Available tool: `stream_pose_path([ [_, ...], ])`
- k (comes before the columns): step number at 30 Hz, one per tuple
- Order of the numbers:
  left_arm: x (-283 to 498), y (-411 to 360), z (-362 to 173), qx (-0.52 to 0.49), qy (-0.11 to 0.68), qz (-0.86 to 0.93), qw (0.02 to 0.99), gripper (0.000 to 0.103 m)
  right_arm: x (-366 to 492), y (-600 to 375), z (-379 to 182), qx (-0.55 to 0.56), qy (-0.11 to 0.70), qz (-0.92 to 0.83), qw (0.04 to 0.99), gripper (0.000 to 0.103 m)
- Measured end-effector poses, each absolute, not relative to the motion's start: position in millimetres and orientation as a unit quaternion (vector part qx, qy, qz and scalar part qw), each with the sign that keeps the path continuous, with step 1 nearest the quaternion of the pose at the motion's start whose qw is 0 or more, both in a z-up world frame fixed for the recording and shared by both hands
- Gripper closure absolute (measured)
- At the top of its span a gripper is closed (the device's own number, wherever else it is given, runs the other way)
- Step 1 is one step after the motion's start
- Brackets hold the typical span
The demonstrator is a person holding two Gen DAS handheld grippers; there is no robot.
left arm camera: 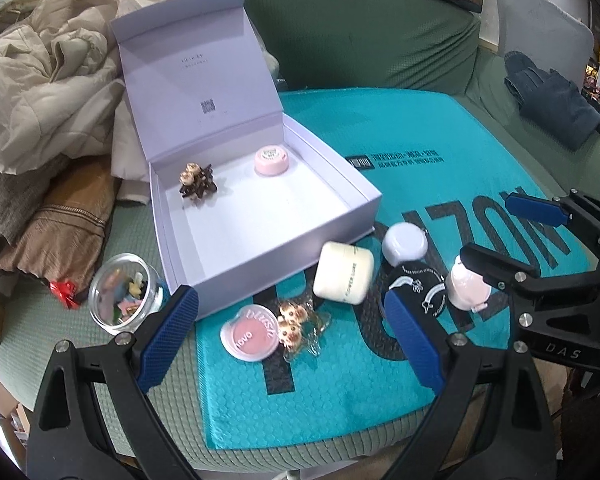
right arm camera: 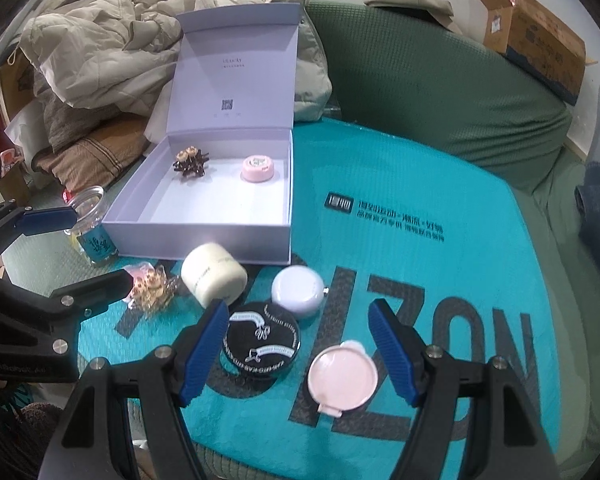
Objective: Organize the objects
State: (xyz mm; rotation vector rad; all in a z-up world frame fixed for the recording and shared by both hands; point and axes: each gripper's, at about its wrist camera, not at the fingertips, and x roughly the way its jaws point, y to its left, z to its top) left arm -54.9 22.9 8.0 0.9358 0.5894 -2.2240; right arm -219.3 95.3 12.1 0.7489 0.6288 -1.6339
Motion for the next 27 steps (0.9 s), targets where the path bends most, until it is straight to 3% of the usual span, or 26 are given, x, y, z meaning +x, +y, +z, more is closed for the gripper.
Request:
stream_pose_path([
  [27, -33, 21, -72, 0.381, 0.29, -0.818, 0.318, 0.009, -219, 118, -57, 0.386, 0.23, -0.708, 0.545, 0.03],
])
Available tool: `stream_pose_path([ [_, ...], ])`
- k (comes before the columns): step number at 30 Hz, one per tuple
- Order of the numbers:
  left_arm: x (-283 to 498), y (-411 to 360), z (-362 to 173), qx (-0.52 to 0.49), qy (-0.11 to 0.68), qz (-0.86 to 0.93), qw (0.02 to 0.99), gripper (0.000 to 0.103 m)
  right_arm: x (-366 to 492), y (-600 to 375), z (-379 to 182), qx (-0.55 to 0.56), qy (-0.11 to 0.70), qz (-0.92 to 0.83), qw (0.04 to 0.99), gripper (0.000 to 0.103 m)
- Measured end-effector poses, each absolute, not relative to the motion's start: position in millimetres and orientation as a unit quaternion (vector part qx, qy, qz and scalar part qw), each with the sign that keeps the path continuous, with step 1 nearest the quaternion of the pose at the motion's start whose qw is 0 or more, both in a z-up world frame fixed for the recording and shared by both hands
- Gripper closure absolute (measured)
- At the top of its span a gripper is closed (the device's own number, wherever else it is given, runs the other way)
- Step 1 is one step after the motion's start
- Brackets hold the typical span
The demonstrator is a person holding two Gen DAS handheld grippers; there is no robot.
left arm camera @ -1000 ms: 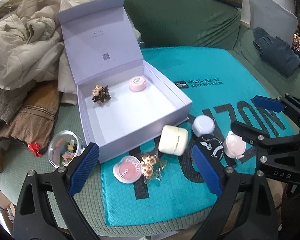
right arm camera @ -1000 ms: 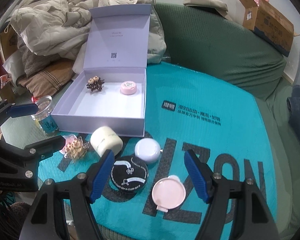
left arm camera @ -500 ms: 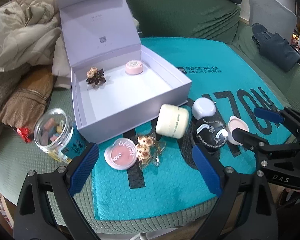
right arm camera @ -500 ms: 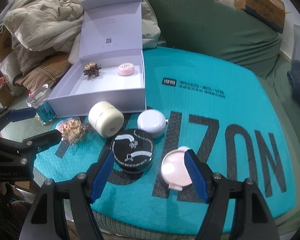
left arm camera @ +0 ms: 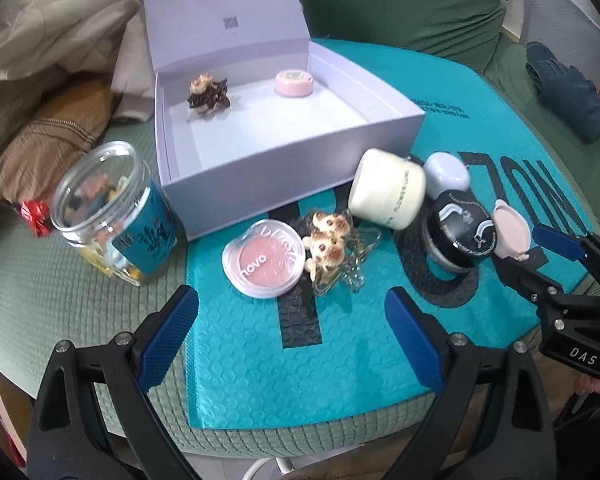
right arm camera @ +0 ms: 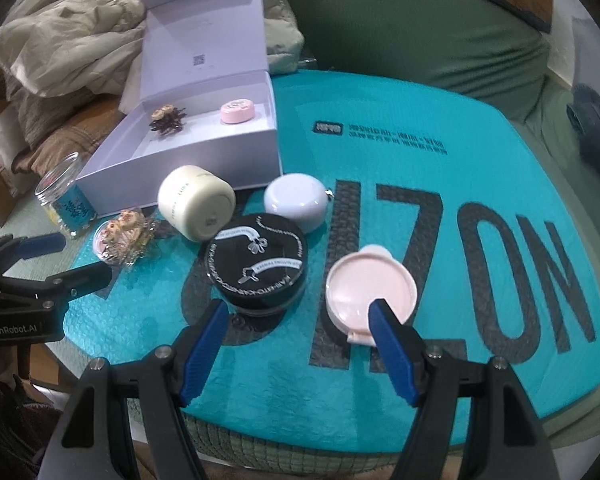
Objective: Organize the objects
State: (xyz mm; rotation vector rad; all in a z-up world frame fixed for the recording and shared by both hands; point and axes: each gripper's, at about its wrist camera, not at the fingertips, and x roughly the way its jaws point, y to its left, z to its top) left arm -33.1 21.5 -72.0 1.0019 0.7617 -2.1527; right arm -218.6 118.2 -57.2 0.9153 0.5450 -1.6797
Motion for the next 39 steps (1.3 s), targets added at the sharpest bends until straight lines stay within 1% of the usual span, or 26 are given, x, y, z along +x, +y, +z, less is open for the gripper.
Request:
stream_pose_path([
  [6, -36, 14, -82, 0.376, 0.307, -0.816, 0.314, 0.009, -225, 120, -63, 0.386, 0.229, -0.718, 0.532, 0.03],
  [13, -58, 12, -82, 0.374, 0.294, -0.828, 0.297, 0.01, -240, 123, -68, 0.397, 0.221, -0.731, 0.51, 0.03],
  [15, -65, 12, -83, 0.378, 0.288, -0.83, 0.293, 0.014, -245, 122, -70, 0.401, 0.218, -0.733, 0.504, 0.03],
  [17, -72, 12, -85, 0.382, 0.288, -0.831, 0.283, 0.02, -250, 122, -72, 0.408, 0.217, -0.736, 0.494, 0.03],
  [18, -74, 12, -86, 0.383, 0.287, -0.832, 0.281, 0.021, -252, 121, -73, 0.411, 0.218, -0.739, 0.487, 0.03],
  [21, -79, 12, -84, 0.379, 0.28, -0.836, 0.28, 0.028, -258, 118, -77, 0.422, 0.218, -0.741, 0.476, 0.03],
  [23, -82, 11, -83, 0.376, 0.279, -0.839, 0.276, 0.036, -260, 116, -79, 0.423, 0.221, -0.742, 0.47, 0.03],
  [24, -85, 11, -82, 0.376, 0.277, -0.841, 0.274, 0.038, -261, 116, -79, 0.424, 0.223, -0.742, 0.469, 0.03],
  [26, -89, 12, -81, 0.377, 0.272, -0.843, 0.271, 0.048, -262, 114, -81, 0.429, 0.224, -0.739, 0.469, 0.03],
  [29, -95, 13, -80, 0.38, 0.267, -0.846, 0.261, 0.054, -263, 110, -84, 0.432, 0.23, -0.738, 0.465, 0.03],
  [34, -100, 16, -80, 0.381, 0.269, -0.849, 0.248, 0.061, -268, 103, -86, 0.437, 0.234, -0.739, 0.456, 0.03],
  [39, -105, 23, -78, 0.384, 0.264, -0.853, 0.235, 0.062, -272, 96, -90, 0.443, 0.238, -0.737, 0.451, 0.03],
])
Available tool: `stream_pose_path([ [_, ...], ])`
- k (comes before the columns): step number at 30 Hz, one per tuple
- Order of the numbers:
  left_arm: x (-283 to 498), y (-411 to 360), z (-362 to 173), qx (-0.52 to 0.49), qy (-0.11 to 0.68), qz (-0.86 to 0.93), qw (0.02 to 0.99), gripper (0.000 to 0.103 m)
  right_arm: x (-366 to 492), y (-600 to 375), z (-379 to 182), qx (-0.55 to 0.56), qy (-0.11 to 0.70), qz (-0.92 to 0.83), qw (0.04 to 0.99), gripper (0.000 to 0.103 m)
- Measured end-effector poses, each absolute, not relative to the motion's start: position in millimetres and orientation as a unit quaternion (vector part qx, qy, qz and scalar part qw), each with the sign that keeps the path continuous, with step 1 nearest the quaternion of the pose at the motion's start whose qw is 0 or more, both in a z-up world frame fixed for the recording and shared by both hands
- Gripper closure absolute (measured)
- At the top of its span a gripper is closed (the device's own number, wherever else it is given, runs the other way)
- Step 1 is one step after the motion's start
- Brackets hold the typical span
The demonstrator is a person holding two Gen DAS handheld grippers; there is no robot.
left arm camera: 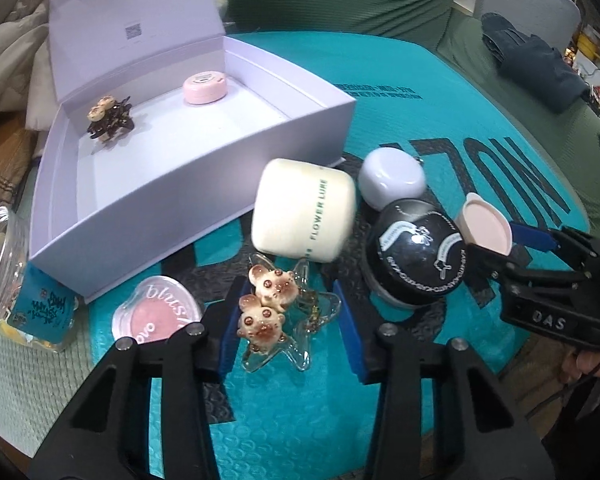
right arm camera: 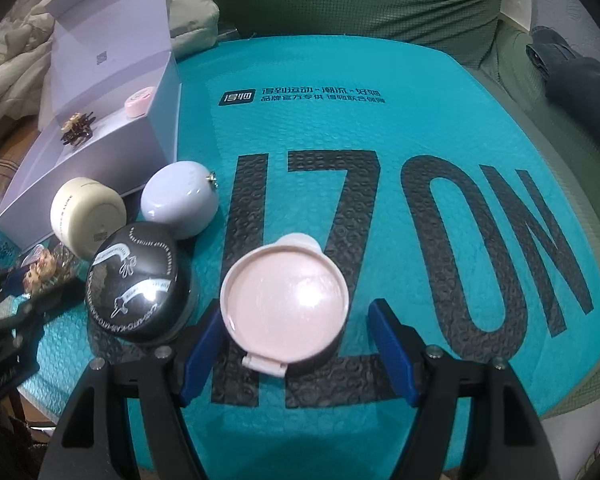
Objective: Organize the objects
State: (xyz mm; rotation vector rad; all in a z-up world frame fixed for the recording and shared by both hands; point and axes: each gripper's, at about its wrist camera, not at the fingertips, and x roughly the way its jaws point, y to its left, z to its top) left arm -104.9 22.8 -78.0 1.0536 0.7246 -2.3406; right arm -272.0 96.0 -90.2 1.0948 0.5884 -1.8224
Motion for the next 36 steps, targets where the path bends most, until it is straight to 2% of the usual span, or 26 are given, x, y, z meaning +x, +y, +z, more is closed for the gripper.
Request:
stream_pose_path([
  [6, -113, 29, -77, 0.386, 0.264, -0.857, 0.217, 0.062, -271, 96, -93, 0.439, 0.239, -0.741, 0.448, 0.03],
  [10, -115, 30, -79, 0.389, 0.258, -0.856, 0.223, 0.061, -274, 99, -93, 0.438, 0.231, -0.743, 0.45, 0.044],
  [22, -117, 25, -84, 0.401, 0.258, -0.851, 0.22, 0.06, -272, 102, -92, 0.436, 0.23, -0.741, 0.456, 0.044],
  [26, -115, 24, -83, 0.399, 0.263, -0.851, 0.218, 0.064, -271, 103, -92, 0.436, 0.231, -0.741, 0.456, 0.044],
  [36, -108, 28, -78, 0.401, 0.269, -0.85, 0.211, 0.064, -265, 110, -88, 0.434, 0.226, -0.739, 0.463, 0.044],
])
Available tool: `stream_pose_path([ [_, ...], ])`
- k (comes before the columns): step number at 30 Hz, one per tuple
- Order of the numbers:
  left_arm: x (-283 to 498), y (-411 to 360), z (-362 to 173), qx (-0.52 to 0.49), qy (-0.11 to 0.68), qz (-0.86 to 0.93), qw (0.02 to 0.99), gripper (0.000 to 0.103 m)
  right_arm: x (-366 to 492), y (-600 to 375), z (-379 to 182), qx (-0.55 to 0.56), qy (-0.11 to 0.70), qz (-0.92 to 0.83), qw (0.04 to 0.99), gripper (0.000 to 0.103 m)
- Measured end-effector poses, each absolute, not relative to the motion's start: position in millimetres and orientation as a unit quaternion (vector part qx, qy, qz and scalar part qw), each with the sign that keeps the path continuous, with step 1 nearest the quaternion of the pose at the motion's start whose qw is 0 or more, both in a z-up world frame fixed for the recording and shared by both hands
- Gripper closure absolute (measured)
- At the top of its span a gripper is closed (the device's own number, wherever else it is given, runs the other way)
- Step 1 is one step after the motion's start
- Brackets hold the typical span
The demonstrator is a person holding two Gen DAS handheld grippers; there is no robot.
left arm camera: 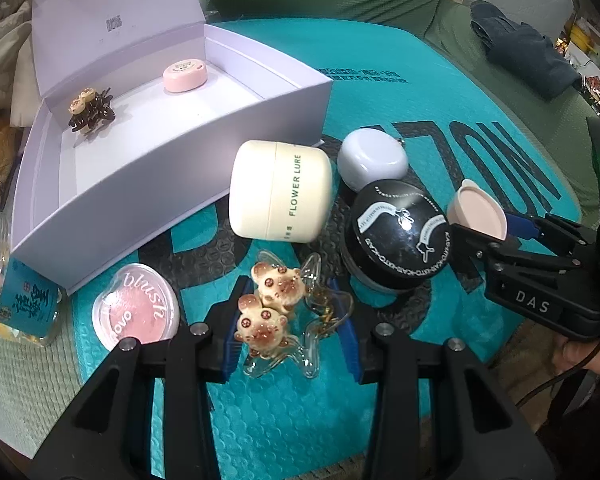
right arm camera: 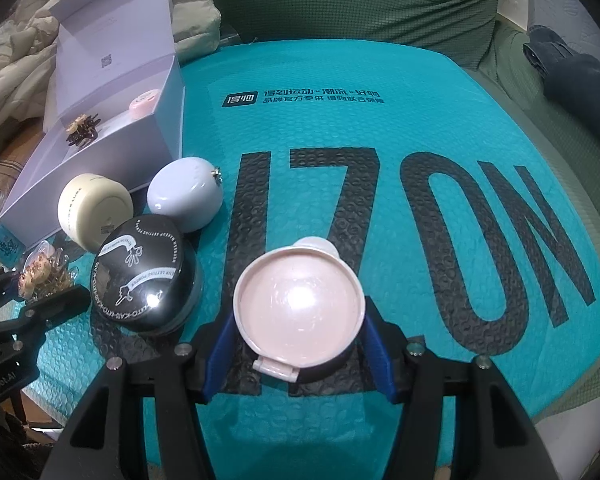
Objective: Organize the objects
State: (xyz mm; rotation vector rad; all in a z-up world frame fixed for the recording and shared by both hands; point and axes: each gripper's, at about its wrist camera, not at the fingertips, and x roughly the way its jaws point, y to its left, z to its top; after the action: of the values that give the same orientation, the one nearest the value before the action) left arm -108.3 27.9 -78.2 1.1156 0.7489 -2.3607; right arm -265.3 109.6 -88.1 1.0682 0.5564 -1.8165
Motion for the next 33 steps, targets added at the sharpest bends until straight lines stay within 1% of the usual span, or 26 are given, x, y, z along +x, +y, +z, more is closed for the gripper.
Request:
stream_pose_path([
  [16, -94, 30, -55, 0.387, 0.263, -0.858, 0.211, 0.064, -245, 118, -72, 0.421, 0.232, -0.729, 0.488, 0.044],
  [17, -94, 31, -54, 0.379, 0.272, -0.856, 0.223, 0.064, -244, 119, -70, 0.419, 0.232, -0.729, 0.488, 0.044],
  [33, -82, 35, -23, 0.368, 0.249, -0.866, 0.229, 0.064, -222, 126, -31, 0.386, 0.234, -0.73, 0.513, 0.044],
])
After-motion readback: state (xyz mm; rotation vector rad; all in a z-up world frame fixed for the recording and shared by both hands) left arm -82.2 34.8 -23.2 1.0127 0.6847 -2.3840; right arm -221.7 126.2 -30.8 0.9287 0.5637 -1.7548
